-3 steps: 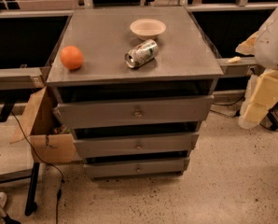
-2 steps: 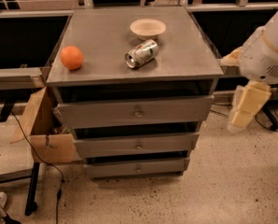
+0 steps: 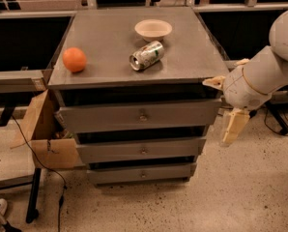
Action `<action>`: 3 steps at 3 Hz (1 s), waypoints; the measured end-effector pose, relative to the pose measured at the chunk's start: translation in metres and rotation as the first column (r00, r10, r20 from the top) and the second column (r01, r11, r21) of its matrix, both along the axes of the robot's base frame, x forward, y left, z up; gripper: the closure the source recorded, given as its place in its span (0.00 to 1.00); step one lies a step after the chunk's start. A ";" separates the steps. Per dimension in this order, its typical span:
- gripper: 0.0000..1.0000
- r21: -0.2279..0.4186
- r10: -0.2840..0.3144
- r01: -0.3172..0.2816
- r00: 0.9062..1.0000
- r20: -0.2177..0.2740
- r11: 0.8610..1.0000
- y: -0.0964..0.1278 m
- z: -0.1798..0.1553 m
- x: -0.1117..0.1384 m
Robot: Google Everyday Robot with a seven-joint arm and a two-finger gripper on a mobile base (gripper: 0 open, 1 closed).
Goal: Open top drawer
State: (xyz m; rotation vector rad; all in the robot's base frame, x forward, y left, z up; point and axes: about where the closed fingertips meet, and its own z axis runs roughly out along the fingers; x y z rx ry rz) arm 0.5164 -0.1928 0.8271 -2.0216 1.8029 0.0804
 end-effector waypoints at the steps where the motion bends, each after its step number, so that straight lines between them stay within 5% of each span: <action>1: 0.00 0.000 0.000 0.000 1.000 0.000 1.000 0.000 0.000 0.000; 3: 0.00 0.035 0.102 -0.099 0.991 -0.082 0.994 0.019 -0.059 0.025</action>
Offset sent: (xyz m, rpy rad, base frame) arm 0.0181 0.0145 -0.0362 0.0032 0.0612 0.1200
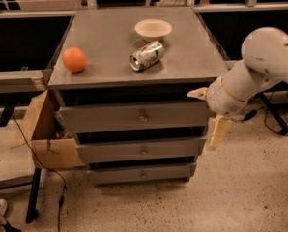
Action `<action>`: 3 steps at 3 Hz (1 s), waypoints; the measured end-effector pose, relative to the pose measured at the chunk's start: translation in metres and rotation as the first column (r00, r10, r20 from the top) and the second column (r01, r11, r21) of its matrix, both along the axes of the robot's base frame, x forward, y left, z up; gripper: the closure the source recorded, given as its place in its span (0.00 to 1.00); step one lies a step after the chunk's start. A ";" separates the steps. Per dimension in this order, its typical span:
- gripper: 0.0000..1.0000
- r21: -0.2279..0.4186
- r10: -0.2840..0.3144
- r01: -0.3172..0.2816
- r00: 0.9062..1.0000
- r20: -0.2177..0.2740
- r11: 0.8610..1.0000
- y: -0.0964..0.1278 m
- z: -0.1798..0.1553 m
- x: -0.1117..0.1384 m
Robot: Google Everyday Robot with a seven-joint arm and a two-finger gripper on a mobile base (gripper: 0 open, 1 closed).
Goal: Open top drawer
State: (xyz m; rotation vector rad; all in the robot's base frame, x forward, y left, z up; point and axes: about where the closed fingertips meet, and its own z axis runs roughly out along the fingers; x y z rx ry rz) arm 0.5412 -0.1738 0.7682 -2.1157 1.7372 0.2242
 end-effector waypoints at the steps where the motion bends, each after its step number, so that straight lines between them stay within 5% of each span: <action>1: 0.00 0.041 0.003 -0.002 1.000 -0.029 0.999 0.011 -0.032 0.014; 3: 0.00 0.230 -0.090 0.085 0.996 0.010 0.969 0.049 -0.069 0.052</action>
Offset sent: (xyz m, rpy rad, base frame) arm 0.0625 0.0474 -0.0904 0.2572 -0.0097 -0.1190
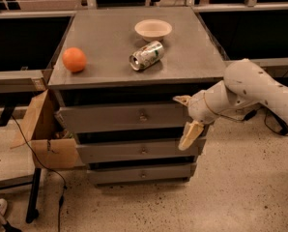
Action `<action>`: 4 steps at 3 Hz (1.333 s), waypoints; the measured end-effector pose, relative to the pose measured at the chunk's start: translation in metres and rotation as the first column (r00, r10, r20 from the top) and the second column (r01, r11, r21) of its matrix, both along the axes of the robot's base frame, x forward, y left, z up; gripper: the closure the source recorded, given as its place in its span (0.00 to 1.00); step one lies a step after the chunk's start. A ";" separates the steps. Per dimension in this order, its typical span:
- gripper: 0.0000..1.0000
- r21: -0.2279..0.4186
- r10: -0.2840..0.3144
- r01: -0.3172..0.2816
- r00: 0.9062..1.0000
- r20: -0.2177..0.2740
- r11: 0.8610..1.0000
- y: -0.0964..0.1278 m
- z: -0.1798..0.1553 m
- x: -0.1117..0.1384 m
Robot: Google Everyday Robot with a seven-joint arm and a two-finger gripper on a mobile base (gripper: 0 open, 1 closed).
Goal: Open top drawer
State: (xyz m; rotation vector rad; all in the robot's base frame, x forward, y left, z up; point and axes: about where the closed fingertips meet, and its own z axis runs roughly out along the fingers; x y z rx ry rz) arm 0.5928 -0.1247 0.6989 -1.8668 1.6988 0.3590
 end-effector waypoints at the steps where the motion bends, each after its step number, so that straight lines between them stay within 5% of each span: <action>1: 0.00 0.080 -0.039 0.034 0.998 0.051 0.996 0.019 -0.001 0.019; 2: 0.00 0.088 -0.037 0.030 0.997 0.071 0.996 0.035 -0.004 0.033; 4: 0.00 -0.021 -0.020 0.021 0.999 0.039 1.000 0.042 -0.025 0.047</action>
Offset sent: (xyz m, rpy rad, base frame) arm 0.0514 0.0531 -0.0058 0.0873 -0.1024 -0.0294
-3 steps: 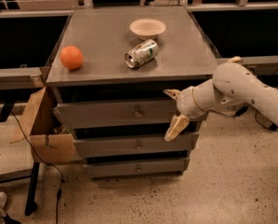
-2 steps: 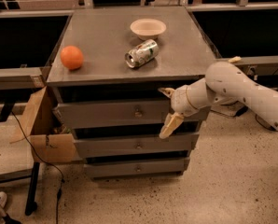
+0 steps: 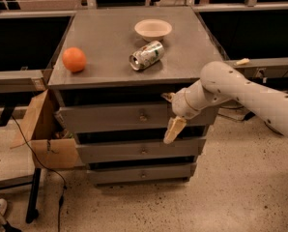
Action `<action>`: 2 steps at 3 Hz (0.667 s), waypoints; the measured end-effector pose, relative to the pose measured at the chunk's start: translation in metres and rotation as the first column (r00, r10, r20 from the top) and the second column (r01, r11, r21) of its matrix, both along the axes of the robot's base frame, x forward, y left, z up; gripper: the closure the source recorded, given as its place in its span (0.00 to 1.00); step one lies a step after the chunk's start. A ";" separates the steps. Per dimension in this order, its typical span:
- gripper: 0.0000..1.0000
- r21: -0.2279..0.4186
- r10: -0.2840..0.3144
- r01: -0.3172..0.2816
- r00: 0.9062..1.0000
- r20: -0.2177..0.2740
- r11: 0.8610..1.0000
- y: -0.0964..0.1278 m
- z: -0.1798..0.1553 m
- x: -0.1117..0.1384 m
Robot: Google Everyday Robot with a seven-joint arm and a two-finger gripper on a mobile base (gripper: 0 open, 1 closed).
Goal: Open top drawer
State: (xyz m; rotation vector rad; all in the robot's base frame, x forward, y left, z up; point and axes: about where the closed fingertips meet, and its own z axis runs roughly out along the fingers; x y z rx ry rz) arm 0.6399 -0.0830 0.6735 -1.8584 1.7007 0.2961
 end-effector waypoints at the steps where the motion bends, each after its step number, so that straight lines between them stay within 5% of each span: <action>1: 0.16 -0.070 -0.020 0.018 0.999 -0.029 0.997 -0.012 -0.011 0.003; 2: 0.38 -0.110 -0.035 0.030 0.999 -0.041 0.994 -0.024 -0.014 0.003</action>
Offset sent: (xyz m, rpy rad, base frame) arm 0.0030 -0.0584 -0.0189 -0.2005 0.0671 -0.0709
